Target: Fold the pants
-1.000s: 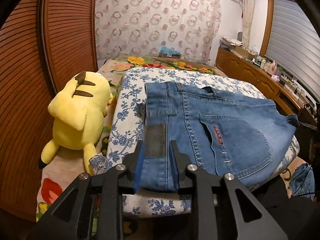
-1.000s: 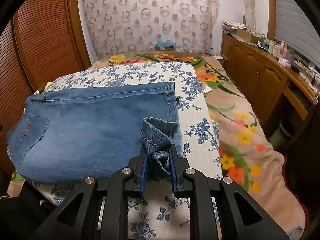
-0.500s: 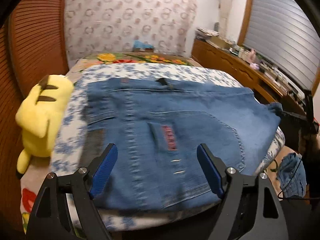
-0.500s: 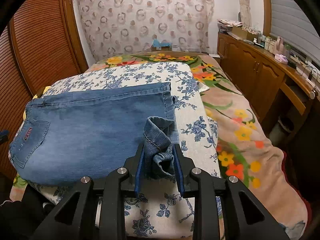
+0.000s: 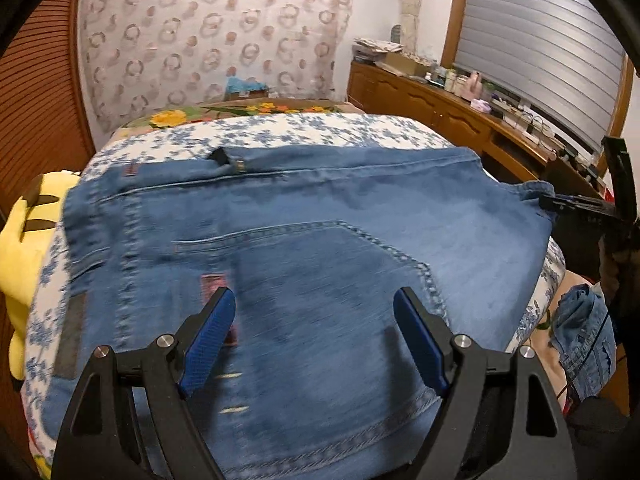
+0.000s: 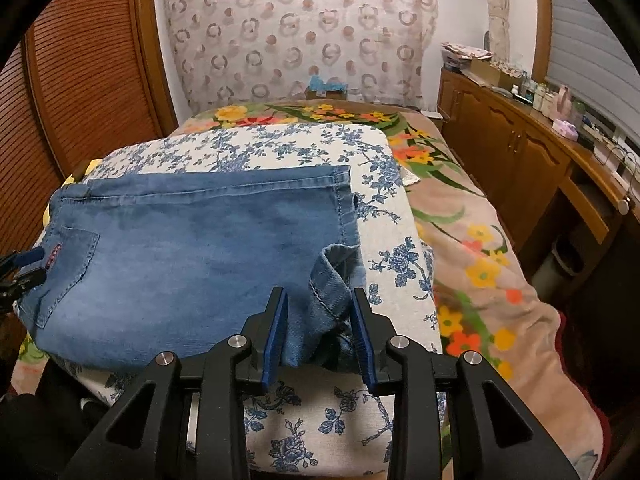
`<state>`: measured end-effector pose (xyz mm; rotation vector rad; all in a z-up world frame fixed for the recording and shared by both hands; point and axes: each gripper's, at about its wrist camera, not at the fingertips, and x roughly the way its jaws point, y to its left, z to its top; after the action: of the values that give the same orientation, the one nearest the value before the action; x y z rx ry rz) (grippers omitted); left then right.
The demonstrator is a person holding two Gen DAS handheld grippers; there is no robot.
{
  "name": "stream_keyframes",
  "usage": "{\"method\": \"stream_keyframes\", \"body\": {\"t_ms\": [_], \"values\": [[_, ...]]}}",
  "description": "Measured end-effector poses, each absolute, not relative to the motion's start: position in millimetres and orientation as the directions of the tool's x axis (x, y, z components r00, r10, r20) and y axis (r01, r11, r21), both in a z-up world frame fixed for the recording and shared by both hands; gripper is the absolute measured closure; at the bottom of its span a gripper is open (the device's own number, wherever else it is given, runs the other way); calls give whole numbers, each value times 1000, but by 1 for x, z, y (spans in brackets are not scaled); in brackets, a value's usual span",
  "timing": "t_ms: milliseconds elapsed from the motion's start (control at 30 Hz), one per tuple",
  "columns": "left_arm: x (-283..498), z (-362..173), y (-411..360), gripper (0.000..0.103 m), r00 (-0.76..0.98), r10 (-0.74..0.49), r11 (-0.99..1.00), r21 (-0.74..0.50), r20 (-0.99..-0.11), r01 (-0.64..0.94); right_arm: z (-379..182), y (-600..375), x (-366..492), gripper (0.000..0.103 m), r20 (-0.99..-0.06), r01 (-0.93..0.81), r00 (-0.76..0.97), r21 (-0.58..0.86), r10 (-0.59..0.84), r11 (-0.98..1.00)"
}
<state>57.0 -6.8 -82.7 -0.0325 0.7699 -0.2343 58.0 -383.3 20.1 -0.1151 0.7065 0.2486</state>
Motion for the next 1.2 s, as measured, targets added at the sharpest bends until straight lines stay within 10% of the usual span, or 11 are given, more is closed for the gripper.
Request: {"method": "stream_keyframes", "body": {"t_ms": [600, 633, 667, 1200], "values": [[63, -105, -28, 19, 698, -209, 975, -91, -685, 202, 23, -393, 56, 70, -656, -253, 729, 11, 198, 967], [62, -106, -28, 19, 699, -210, 975, -90, -684, 205, 23, -391, 56, 72, -656, -261, 727, 9, 203, 965], [62, -106, -28, 19, 699, -210, 974, -87, -684, 208, 25, -388, 55, 94, -652, -274, 728, 6, 212, 962], [42, -66, 9, 19, 736, -216, 976, -138, -641, 167, 86, -296, 48, 97, -526, -593, 669, 48, 525, 804]]}}
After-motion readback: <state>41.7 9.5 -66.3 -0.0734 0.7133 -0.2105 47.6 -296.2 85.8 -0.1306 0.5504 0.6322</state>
